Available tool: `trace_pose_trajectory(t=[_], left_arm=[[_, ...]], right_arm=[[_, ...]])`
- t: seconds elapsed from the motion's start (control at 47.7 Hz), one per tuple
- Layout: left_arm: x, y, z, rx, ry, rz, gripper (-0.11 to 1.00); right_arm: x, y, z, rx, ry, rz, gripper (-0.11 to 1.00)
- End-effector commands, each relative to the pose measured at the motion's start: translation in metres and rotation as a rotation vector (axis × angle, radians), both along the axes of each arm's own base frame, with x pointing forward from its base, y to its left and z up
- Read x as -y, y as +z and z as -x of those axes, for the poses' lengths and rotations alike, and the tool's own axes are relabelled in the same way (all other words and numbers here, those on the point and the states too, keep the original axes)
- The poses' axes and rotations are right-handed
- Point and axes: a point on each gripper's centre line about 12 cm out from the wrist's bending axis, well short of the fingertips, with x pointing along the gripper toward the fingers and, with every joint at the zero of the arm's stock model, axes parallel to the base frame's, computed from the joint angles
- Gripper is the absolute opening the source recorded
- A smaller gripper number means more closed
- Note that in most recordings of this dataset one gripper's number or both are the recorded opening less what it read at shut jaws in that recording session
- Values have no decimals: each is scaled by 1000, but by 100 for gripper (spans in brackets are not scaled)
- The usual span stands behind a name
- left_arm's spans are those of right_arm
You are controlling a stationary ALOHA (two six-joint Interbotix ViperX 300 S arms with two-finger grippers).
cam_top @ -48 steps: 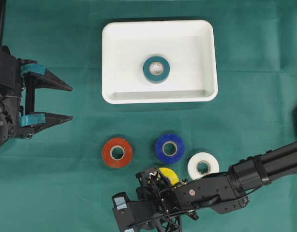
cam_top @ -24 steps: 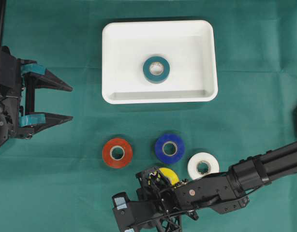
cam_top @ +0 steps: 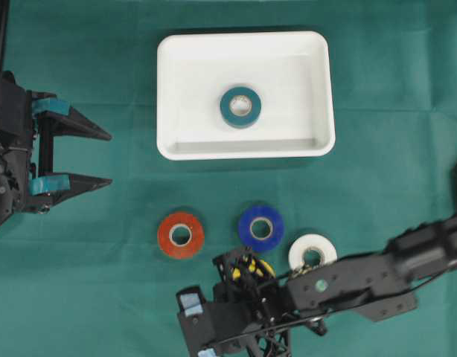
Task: Pick up the tape from a random location and place it into the white case.
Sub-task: 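Lower the right gripper and pinch the black tape roll's rim, then lift the black tape and carry it toward the white tray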
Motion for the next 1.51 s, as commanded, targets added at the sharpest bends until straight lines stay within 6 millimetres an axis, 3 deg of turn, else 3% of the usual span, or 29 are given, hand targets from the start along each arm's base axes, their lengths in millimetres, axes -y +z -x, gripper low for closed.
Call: trace_pose_trajectory(t=[0.0, 0.608, 1.488], left_arm=[[0, 5, -2, 15, -1, 1, 99], [0, 4, -1, 12, -1, 2, 99], [0, 2, 0, -4, 0, 4, 99]], right_arm=[[6, 49, 4, 80, -13, -31, 27], [22, 138, 43, 103, -24, -40, 27], [24, 138, 43, 99, -33, -43, 27]])
